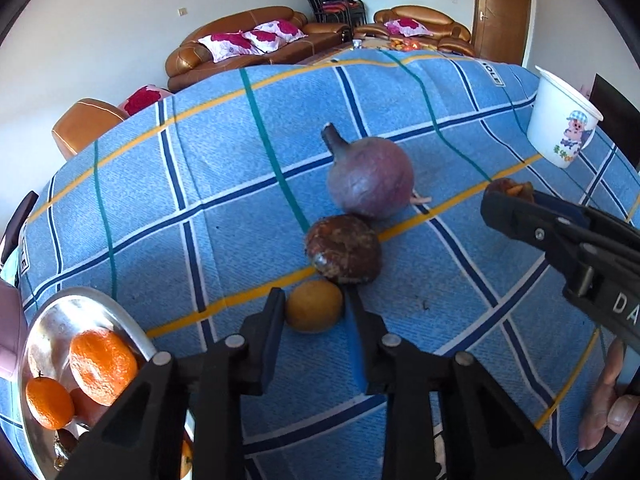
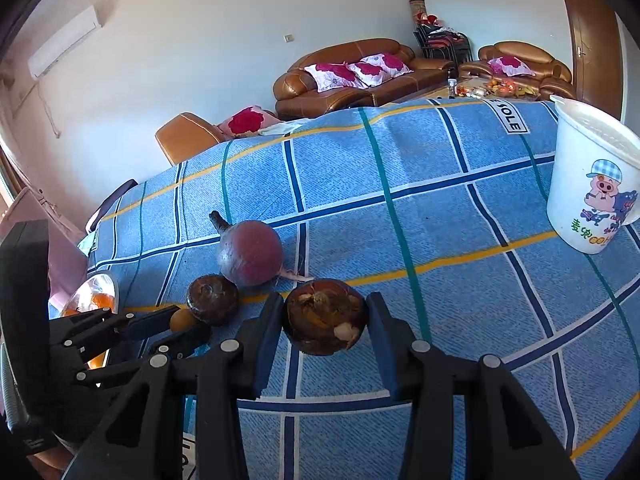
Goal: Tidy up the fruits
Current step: 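Grasp the yellow fruit with the left gripper while the right gripper grasps a mangosteen, then carry the yellow fruit and mangosteen over the steel bowl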
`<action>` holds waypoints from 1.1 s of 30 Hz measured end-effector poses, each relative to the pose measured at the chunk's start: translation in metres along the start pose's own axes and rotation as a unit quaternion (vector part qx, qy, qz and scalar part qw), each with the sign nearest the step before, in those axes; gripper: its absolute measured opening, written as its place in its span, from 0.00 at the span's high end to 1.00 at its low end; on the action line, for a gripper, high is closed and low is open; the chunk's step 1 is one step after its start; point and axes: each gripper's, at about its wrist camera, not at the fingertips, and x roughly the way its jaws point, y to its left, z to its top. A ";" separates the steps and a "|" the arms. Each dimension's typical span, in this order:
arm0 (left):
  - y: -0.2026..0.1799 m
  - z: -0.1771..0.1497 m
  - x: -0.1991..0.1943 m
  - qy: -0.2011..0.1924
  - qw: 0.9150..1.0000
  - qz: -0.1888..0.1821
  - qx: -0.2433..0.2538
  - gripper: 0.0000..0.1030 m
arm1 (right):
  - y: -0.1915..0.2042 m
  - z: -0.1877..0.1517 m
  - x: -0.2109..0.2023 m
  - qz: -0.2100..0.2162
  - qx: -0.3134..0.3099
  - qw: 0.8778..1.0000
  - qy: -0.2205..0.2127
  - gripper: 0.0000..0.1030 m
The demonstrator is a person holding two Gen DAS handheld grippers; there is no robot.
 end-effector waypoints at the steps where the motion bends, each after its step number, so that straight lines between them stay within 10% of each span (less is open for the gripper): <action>1: -0.001 -0.003 -0.002 -0.010 1.000 -0.002 -0.003 0.70 | 0.000 0.000 -0.001 -0.004 -0.001 1.000 -0.005 0.56; 9: 0.003 -0.045 -0.048 -0.105 0.991 -0.048 -0.063 0.70 | 0.001 0.002 -0.009 -0.022 -0.008 0.999 -0.040 0.56; 18: 0.012 -0.077 -0.096 -0.199 0.975 -0.015 -0.094 0.70 | 0.011 -0.005 -0.032 -0.042 -0.039 0.993 -0.100 0.57; 33: 0.019 -0.092 -0.118 -0.232 0.969 0.003 -0.088 0.70 | 0.040 -0.046 -0.077 -0.057 -0.082 0.985 -0.141 0.56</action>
